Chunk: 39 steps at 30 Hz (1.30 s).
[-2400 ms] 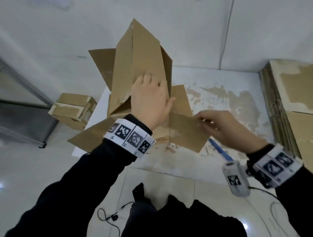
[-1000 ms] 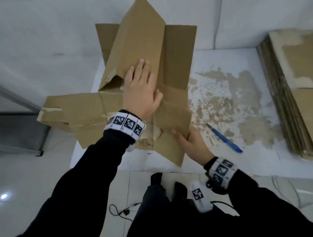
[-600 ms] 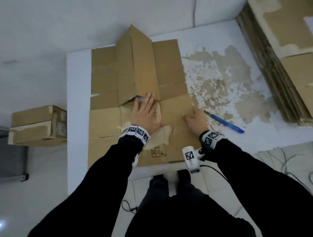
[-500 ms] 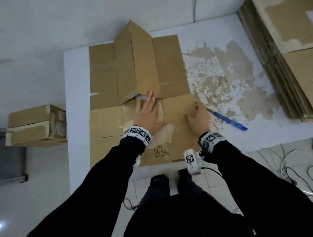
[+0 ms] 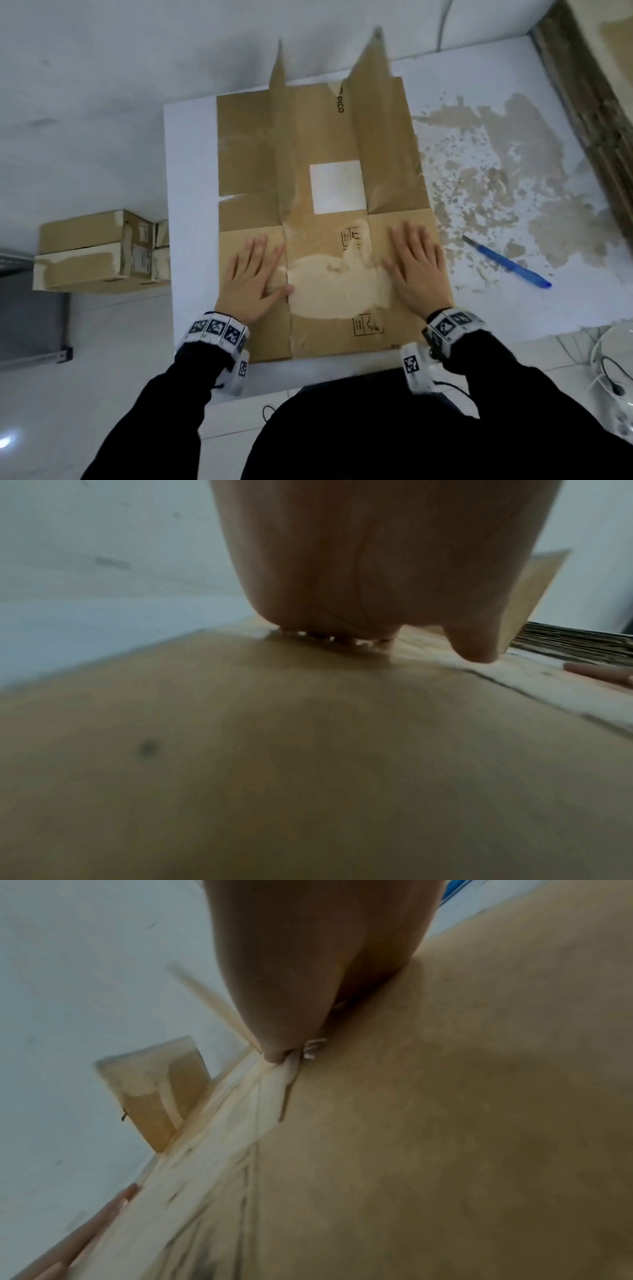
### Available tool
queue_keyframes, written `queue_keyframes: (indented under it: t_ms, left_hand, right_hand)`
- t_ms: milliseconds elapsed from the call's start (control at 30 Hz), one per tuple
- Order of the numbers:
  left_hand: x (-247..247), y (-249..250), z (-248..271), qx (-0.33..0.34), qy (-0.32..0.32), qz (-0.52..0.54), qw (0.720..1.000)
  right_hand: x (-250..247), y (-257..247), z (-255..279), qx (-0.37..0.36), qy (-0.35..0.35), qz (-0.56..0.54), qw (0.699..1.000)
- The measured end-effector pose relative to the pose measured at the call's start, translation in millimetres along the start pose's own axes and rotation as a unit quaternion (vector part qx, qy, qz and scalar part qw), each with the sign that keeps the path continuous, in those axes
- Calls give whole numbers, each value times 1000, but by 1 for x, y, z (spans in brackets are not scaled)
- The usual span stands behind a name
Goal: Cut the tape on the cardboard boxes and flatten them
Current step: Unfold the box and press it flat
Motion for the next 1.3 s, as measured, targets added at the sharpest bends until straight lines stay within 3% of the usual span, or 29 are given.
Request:
queue_keyframes:
  t_ms: [33,100,167,200,300,367,467,600,700,800,900,967,1067,1167,1200,1300]
  left_hand:
    - [-7,7,0,10,33,14,999]
    - [-19,35,-12,59,108,61,991]
    - [-20,65,-39,119,132,72,981]
    - [-22,77,-56,119,127,61,983]
    - [-33,85,-116,28,104,-37,994]
    - [-42,80,-150,-2,65,-74,995]
    - [-47,68,-181,-16,24,-37,999]
    - [-47,46,-193,-14,11,-25,1000]
    - [-56,14,-189,-107,34,45,993]
    - [-61,-23,-174,-221,74,86,969]
    - [-60,-40,-154,-260,85,105,956]
    - [-59,-38,-137,-308,124,108,937]
    - [-49,-19,-106,-410,203,142,878]
    - [-37,-7,-82,-486,245,230,807]
    - [-38,-10,-79,-492,248,256,794]
    - [-41,-19,-72,-446,244,309,804]
  right_hand:
    - [-4,-8,-1,-7,23,-26,999]
    - [-7,-39,-9,-97,38,-96,990]
    - [-1,-76,-26,-210,2,-101,972]
    - [0,-89,-41,-226,-13,-83,971]
    - [0,-108,-106,-137,-67,-10,988]
    - [-1,-113,-145,-145,-95,37,984]
    - [6,-113,-181,-166,-119,40,978]
    - [8,-97,-195,-133,-84,32,987]
    - [-6,-63,-203,-33,-45,-8,998]
    - [-22,-25,-202,16,-40,4,999]
    - [-33,1,-189,64,-33,-17,997]
    - [-42,16,-172,107,16,-32,994]
    - [-49,23,-136,180,76,-74,978]
    - [-46,14,-120,228,23,-132,964]
    - [-48,11,-120,234,8,-152,960]
    - [-55,4,-120,225,-24,-180,957]
Point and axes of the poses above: each hand's wrist, its own z-axis away from the middle knuckle, its own x-axis out of the palm, y = z × x, the point moved 1 cm from there along -z, towards the middle knuckle, and after that the axes turned 7 degrees about y, right-handed, at the moved point
